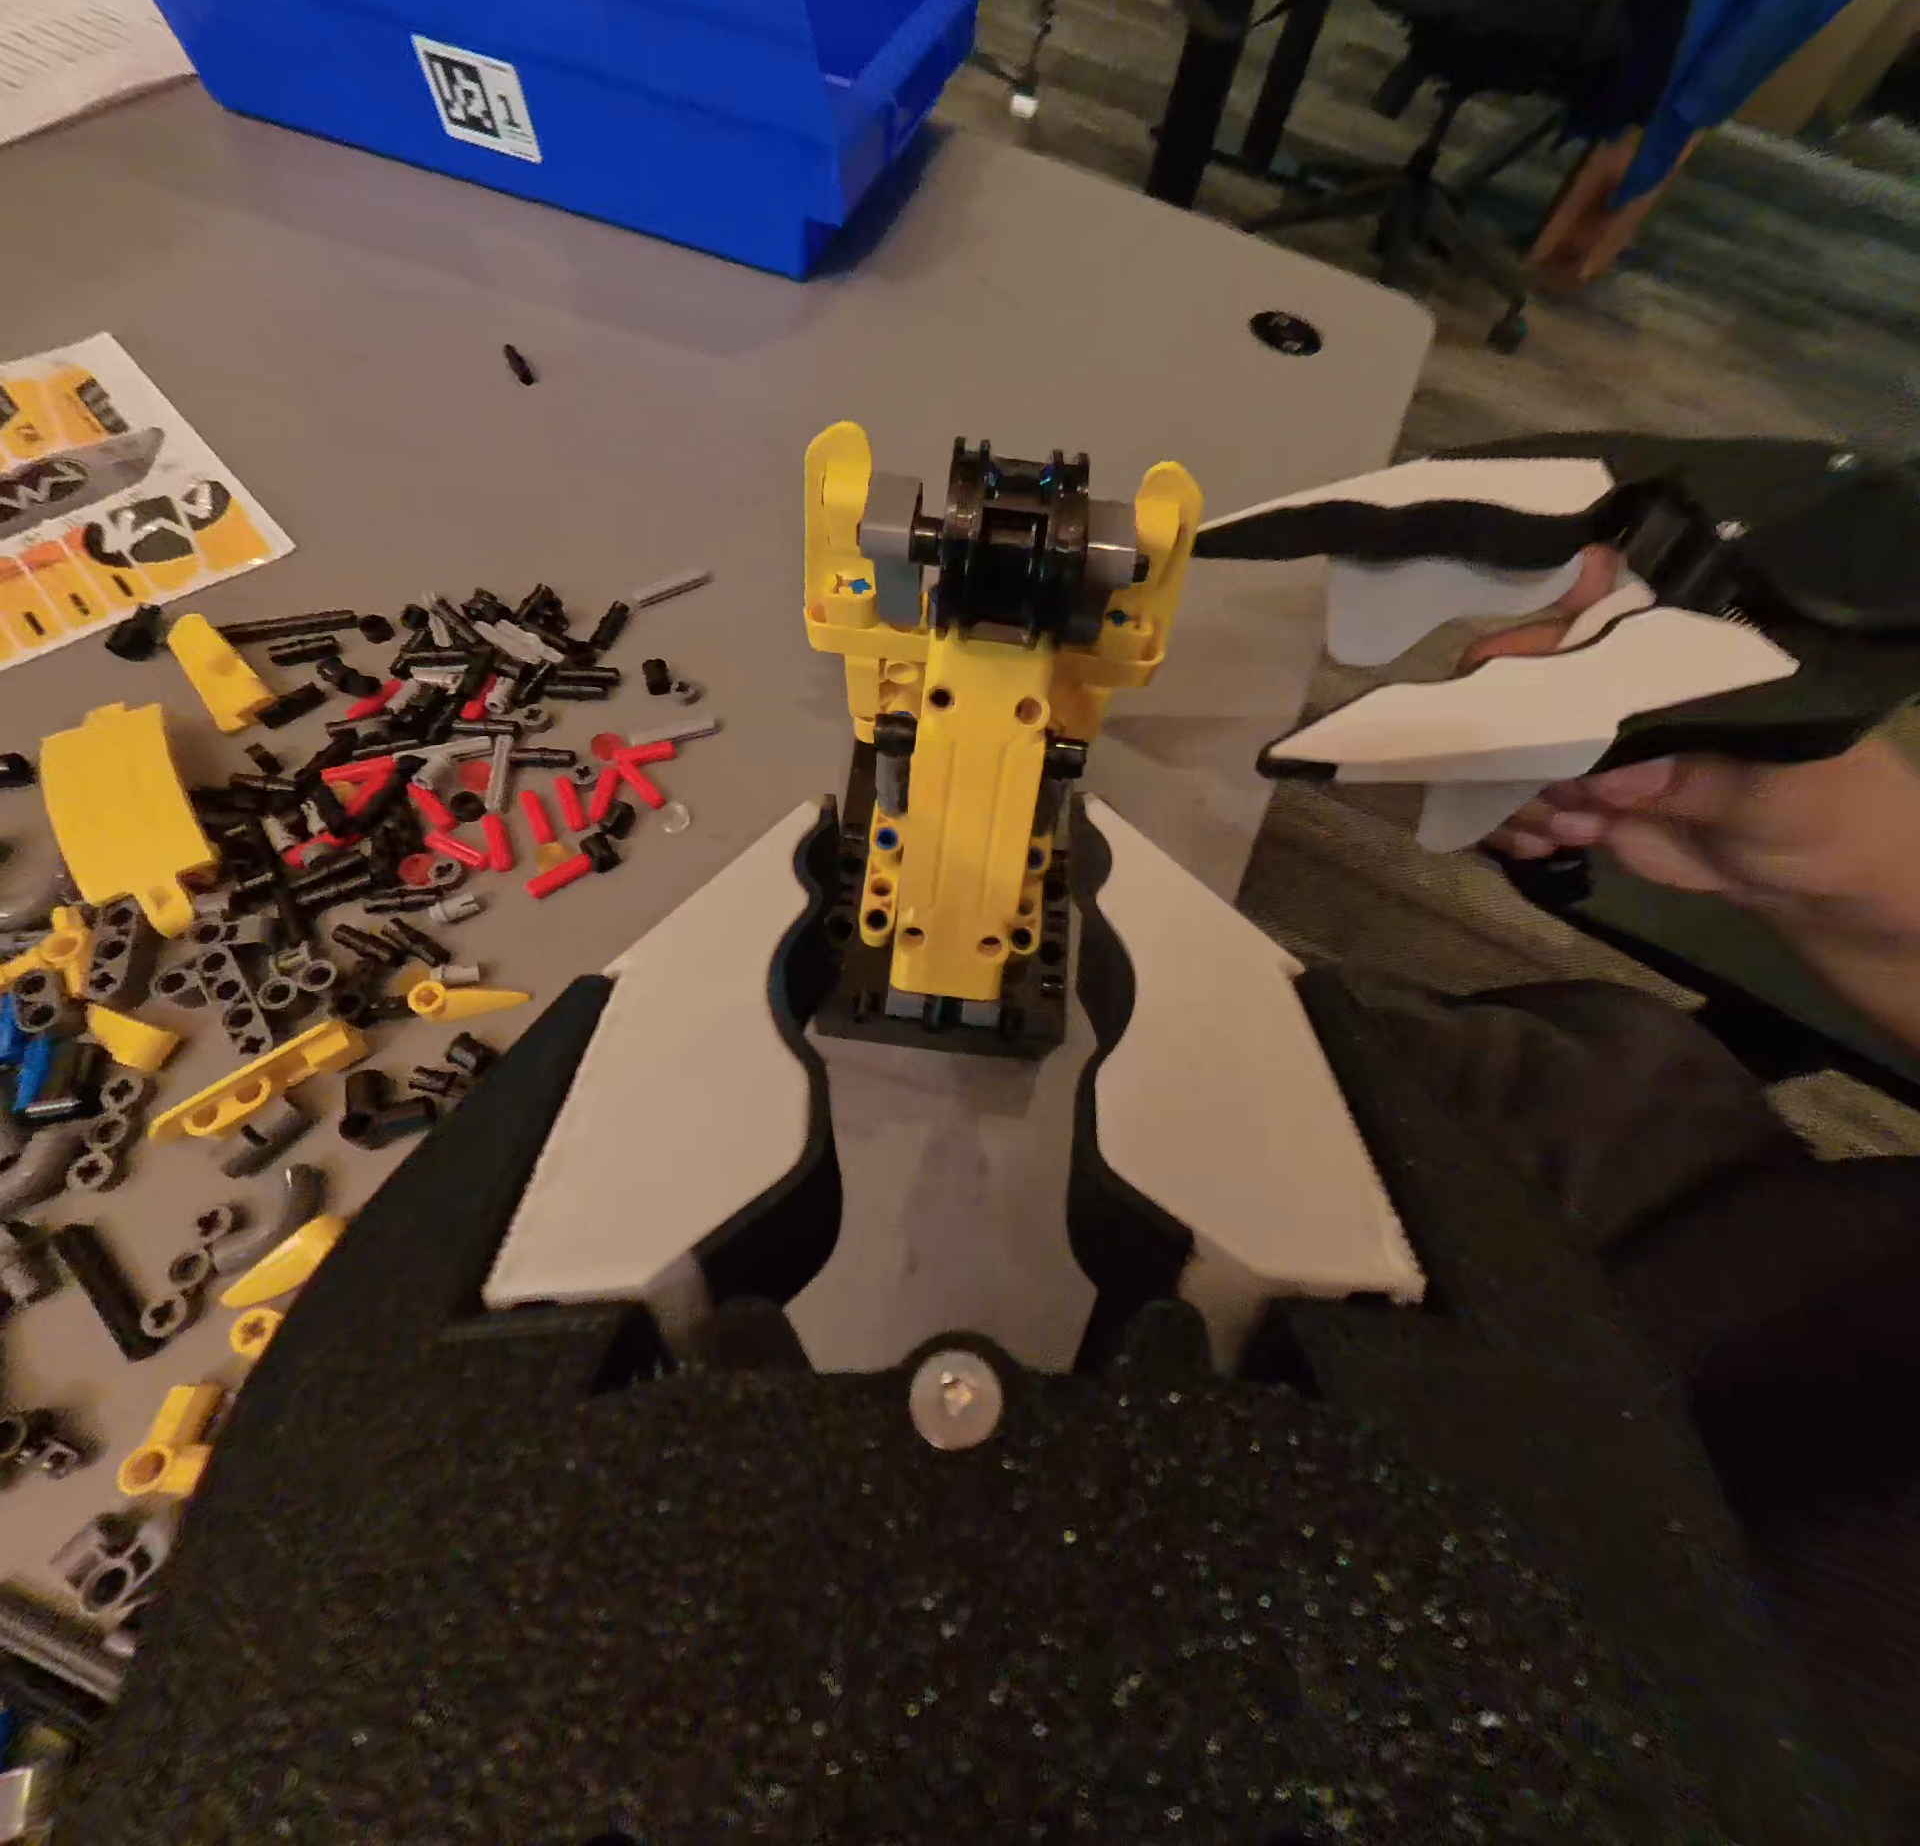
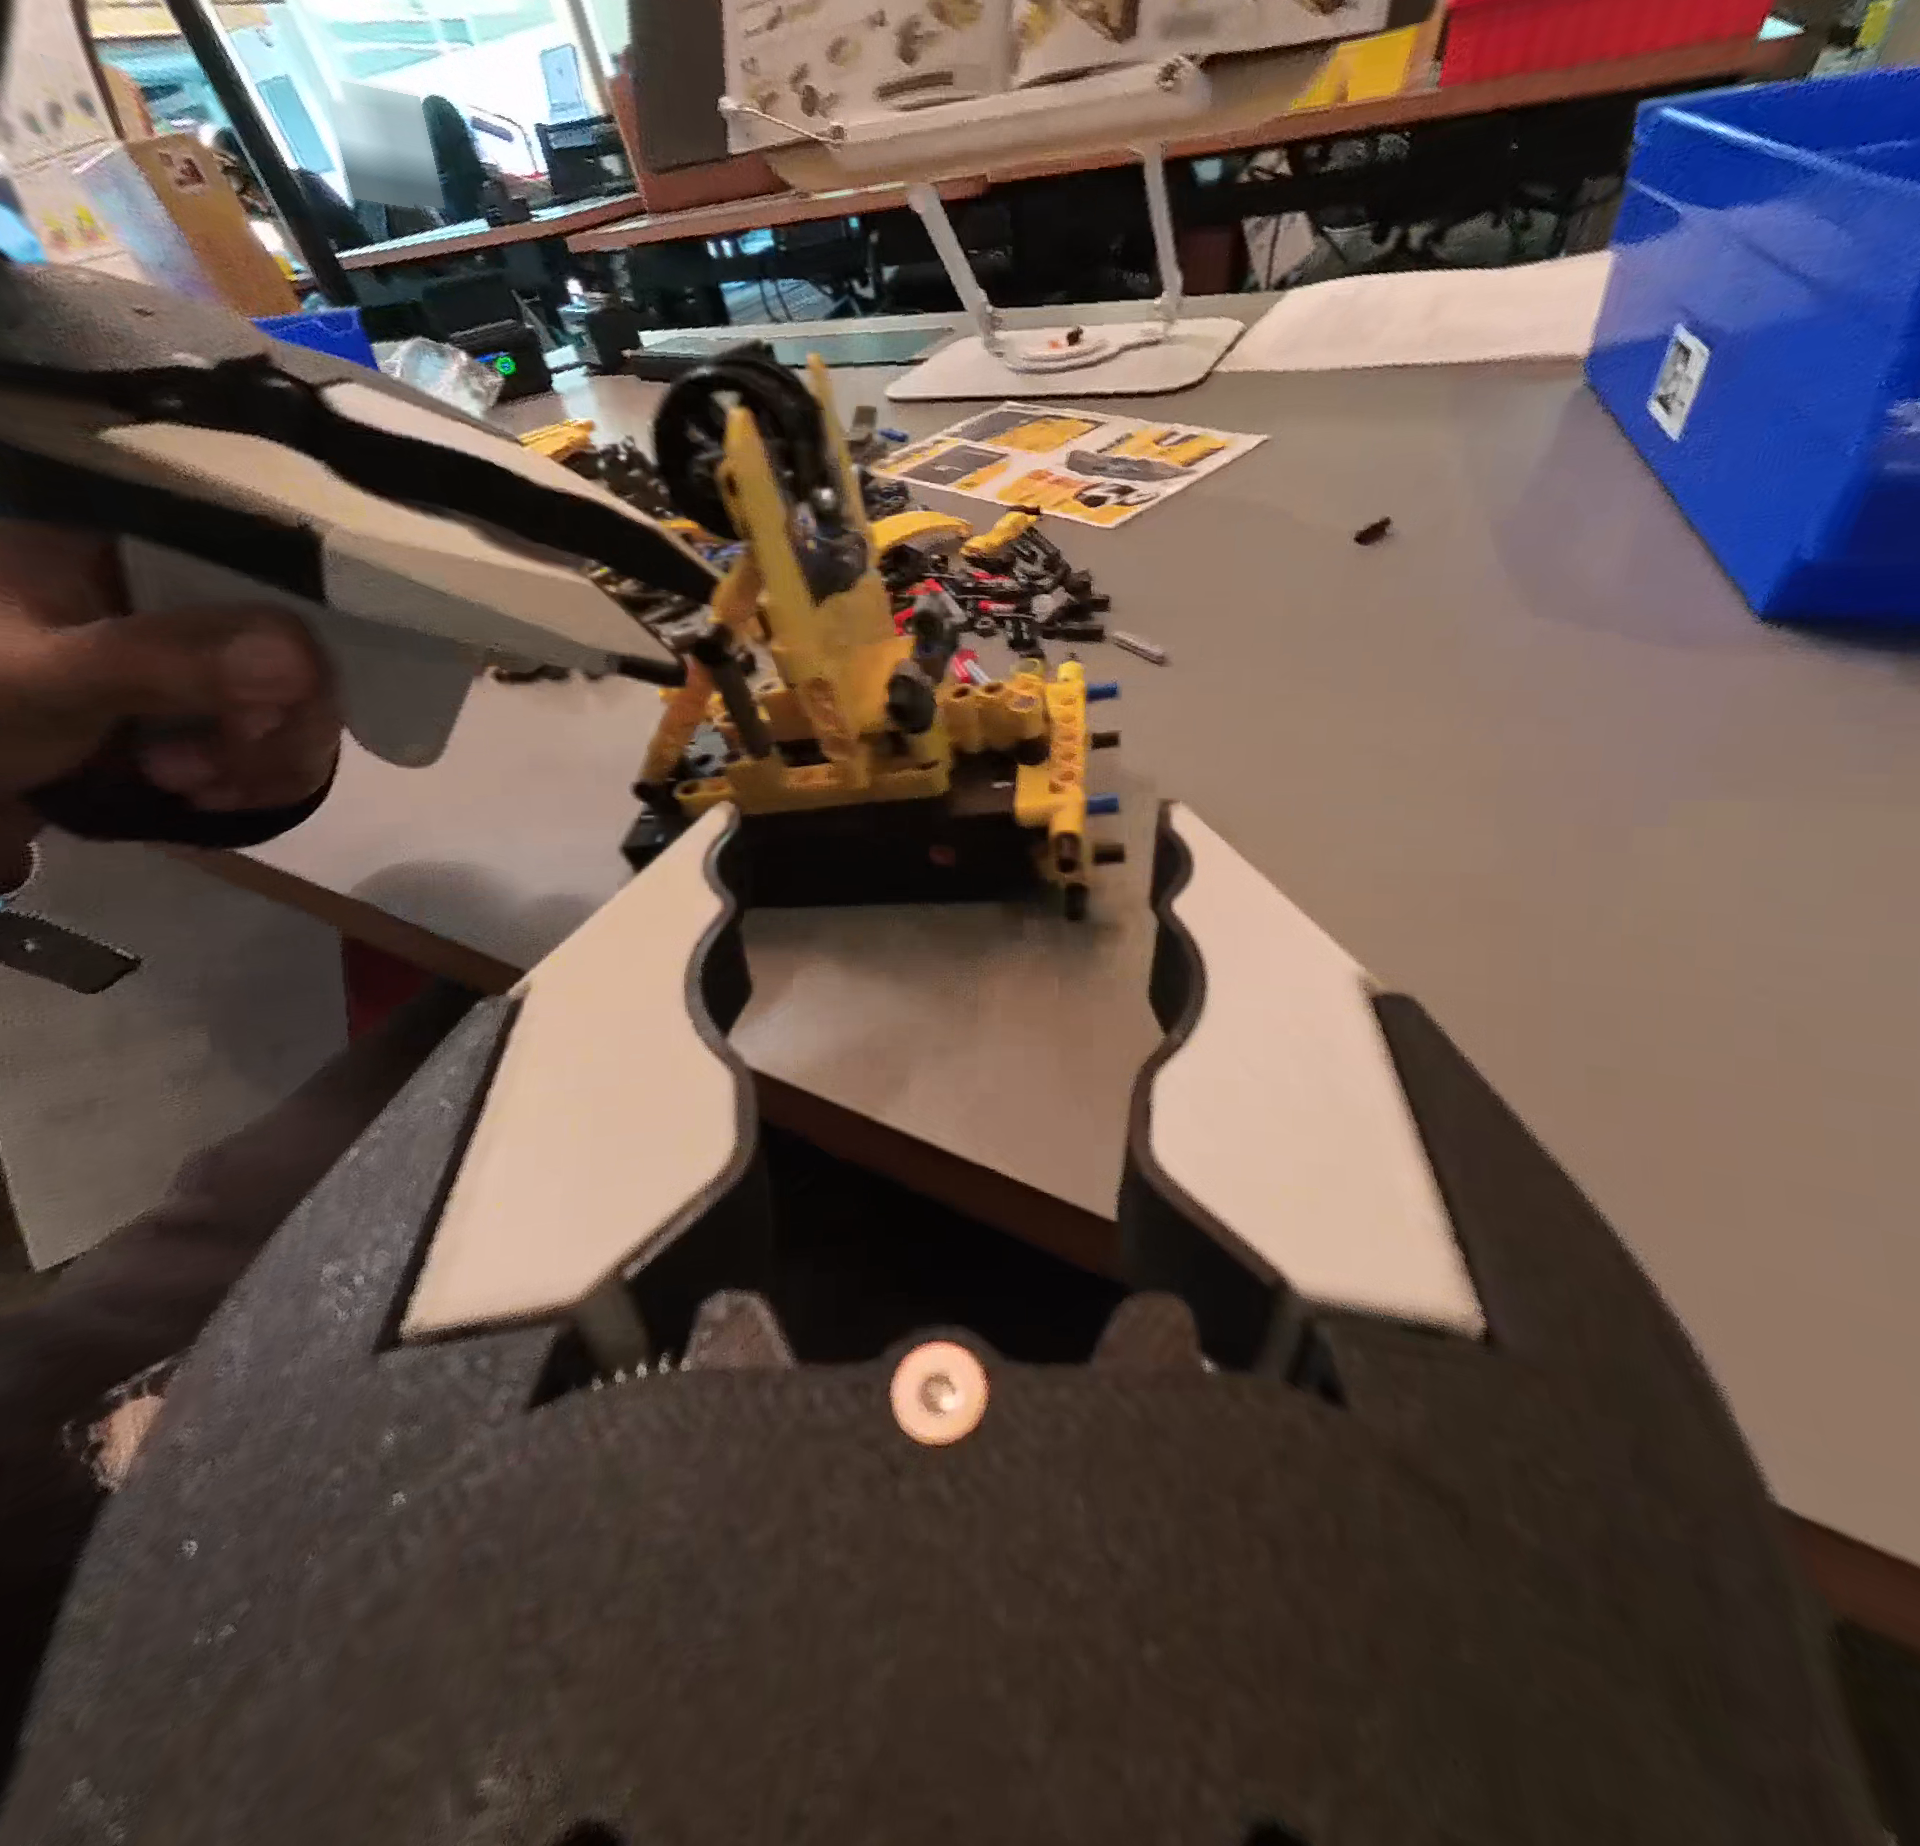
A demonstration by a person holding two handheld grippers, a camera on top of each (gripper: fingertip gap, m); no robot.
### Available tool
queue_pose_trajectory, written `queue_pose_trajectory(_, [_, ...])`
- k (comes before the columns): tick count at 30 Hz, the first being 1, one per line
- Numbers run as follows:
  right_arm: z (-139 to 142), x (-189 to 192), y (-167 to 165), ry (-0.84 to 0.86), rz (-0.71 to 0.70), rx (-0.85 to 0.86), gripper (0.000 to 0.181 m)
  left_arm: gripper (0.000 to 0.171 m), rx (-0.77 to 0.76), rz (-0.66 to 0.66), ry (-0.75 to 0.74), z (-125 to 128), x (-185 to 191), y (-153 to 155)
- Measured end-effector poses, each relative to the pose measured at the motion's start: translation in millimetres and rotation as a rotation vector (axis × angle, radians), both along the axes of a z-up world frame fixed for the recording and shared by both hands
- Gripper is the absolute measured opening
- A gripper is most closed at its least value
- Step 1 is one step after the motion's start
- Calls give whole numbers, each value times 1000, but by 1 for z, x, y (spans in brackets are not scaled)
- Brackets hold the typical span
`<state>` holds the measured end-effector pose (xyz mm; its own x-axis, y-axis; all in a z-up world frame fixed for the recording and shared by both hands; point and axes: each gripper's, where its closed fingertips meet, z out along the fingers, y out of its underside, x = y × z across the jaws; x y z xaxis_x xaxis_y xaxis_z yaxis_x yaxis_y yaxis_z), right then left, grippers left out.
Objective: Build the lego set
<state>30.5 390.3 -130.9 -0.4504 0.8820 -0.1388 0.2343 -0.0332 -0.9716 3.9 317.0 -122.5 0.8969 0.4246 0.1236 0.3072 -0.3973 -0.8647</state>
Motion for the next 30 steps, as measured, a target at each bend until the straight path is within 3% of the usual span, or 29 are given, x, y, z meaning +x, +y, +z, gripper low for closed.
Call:
queue_pose_trajectory(7, [-13, -15, 6, -47, 9, 15, 76, 37, -28, 6, 26, -5, -9, 14])
queue_pose_trajectory(12, [-23, -22, -6, -125, 56, 5, 77, 31, -65, -83, 49, -12, -13, 21])
queue_pose_trajectory(18, [-25, -32, -1, -194, 60, -38, 78, 31, -58, -89, 43, -12, -29, 27])
queue_pose_trajectory(23, [-30, -24, -5, -185, 71, 59, 76, 36, -29, -38, 44, -13, -49, 24])
queue_pose_trajectory(26, [-35, -27, 10, -192, -18, 130, 71, 37, 43, -44, -18, -13, -52, 27])
queue_pose_trajectory(30, [-19, -35, 26, -121, -70, 86, 71, 37, 100, -54, -86, -15, -52, 28])
